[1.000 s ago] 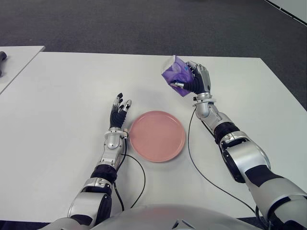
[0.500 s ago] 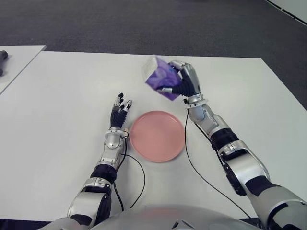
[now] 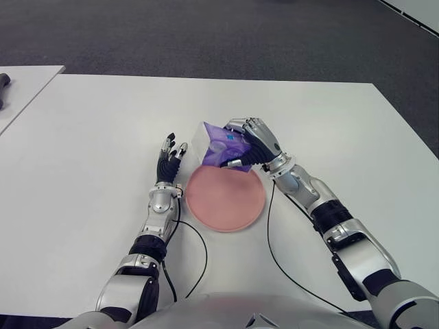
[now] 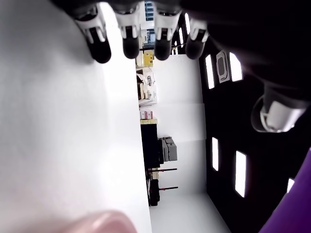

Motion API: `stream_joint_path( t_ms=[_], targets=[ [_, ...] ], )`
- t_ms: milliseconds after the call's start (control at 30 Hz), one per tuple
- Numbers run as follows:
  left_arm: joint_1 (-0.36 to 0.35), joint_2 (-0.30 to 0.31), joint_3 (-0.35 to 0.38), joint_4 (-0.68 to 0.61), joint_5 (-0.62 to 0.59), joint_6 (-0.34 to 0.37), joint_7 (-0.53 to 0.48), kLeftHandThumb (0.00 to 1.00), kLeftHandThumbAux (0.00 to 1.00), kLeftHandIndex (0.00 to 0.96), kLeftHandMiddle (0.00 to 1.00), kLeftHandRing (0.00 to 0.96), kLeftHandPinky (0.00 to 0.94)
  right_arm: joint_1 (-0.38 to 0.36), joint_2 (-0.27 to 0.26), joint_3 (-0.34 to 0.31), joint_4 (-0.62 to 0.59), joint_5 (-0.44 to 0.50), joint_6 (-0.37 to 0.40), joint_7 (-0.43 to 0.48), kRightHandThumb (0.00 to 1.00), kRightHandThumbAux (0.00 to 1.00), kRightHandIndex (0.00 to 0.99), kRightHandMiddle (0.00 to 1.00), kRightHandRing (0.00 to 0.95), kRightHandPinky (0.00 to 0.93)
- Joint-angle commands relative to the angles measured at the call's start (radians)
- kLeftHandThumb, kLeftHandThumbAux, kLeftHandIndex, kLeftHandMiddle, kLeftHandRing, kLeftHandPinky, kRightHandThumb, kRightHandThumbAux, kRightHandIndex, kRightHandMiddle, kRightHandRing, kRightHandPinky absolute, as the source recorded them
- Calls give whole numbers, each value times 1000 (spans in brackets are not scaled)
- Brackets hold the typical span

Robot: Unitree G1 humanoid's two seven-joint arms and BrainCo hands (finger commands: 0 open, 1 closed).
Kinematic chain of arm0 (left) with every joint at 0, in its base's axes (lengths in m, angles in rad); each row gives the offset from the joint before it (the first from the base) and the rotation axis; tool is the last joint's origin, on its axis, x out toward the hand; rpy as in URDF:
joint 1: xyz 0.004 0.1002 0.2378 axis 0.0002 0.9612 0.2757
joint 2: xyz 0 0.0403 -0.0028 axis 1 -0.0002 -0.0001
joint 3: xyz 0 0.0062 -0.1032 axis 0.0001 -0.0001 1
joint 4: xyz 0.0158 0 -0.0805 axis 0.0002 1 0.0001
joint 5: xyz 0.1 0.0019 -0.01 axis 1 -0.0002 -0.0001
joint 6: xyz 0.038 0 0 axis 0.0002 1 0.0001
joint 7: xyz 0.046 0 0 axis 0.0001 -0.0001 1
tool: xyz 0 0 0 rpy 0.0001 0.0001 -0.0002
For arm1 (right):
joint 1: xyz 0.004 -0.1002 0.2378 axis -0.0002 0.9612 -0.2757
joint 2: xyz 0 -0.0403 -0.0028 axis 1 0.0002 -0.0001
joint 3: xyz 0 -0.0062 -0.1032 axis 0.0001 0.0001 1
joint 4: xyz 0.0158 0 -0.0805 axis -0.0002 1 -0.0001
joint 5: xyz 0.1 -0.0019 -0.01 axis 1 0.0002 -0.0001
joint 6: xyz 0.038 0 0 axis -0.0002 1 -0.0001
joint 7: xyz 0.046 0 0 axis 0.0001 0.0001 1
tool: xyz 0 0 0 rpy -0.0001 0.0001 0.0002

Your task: Put the tissue paper into the plate.

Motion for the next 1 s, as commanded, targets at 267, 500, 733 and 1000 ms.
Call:
stream_joint_path(
  t_ms=[267,500,733,1000],
  targets=[
    [11,-3,3,40,-4,31,-5,0,419,0,0,0,0,52,-54,58,-16,-84,-65,64,855,675,402,536,844,836],
    [8,1,3,52,-6,7,-16,0,424,0,0,0,0,37,-59,73,28,-109,-76,64,855,675,401,536,843,840],
    [8,9,-2,66,-1,-15,-20,0,424,0,0,0,0,5,-55,79,76,-124,-62,77,856,675,402,538,848,841],
    [6,17,-2,72,-1,-9,-27,0,423,0,0,0,0,3,-55,85,70,-140,-37,96,856,675,402,537,849,831]
  ],
)
